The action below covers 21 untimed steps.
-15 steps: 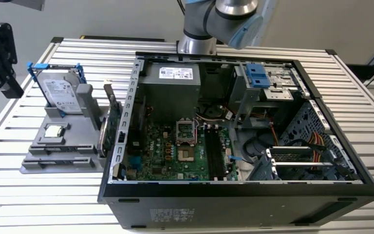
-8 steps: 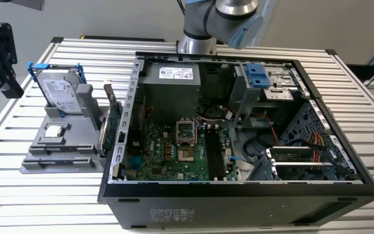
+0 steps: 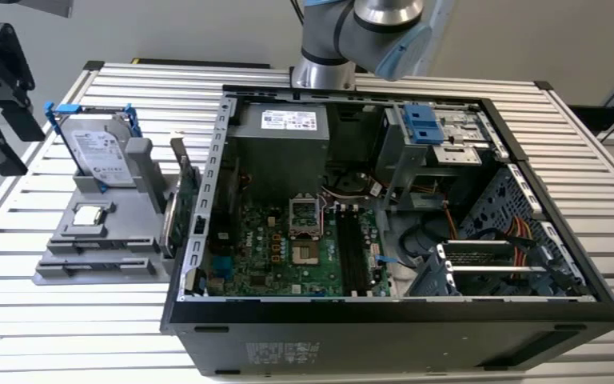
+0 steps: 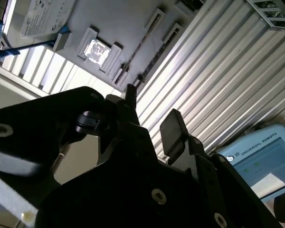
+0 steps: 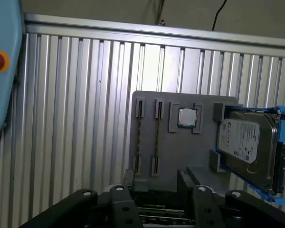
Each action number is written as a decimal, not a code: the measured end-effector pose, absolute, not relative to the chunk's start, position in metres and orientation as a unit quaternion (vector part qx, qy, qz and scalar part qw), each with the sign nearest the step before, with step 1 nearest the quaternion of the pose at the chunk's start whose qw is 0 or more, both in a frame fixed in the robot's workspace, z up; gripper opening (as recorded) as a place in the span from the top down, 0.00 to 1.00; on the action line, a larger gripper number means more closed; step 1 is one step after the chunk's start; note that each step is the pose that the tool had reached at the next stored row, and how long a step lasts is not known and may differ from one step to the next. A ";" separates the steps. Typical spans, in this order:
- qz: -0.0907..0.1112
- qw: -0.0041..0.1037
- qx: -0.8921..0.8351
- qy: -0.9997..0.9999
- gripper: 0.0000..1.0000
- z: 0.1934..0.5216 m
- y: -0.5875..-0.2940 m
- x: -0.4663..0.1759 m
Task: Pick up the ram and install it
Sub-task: 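Pick up the ram and move it above insertion slot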
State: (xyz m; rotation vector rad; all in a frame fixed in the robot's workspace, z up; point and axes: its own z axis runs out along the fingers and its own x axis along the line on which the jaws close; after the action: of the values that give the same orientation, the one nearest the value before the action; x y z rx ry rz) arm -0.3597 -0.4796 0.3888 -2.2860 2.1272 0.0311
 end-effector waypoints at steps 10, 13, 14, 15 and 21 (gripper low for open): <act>0.010 0.009 -0.733 0.680 0.00 0.385 -0.480 -0.360; 0.010 0.009 -0.733 0.680 0.00 0.383 -0.480 -0.360; 0.010 0.009 -0.733 0.680 0.00 0.381 -0.480 -0.360; 0.010 0.009 -0.733 0.680 0.00 0.380 -0.480 -0.360; 0.009 0.009 -0.733 0.680 0.00 0.370 -0.479 -0.360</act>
State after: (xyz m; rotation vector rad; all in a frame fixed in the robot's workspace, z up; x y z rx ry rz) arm -0.3597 -0.4794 0.3700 -2.2891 2.1260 0.0294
